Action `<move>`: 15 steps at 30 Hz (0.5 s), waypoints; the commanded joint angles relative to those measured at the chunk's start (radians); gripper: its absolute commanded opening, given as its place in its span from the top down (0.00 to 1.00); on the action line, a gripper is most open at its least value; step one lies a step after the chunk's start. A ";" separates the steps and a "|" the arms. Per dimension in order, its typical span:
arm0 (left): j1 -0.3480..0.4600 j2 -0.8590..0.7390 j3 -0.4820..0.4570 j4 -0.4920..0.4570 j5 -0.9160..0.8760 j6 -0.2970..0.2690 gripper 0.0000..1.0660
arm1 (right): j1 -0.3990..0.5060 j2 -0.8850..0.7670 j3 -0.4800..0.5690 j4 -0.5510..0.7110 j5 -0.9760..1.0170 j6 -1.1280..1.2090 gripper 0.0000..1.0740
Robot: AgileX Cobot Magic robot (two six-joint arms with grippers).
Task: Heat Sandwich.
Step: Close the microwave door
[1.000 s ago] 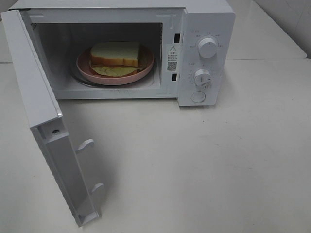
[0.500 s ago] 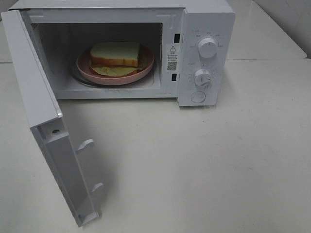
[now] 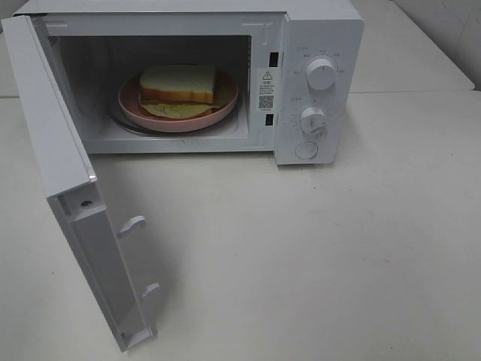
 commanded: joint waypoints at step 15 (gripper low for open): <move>0.002 -0.009 0.000 0.002 -0.011 0.000 0.06 | -0.009 -0.027 0.002 -0.003 -0.007 0.010 0.30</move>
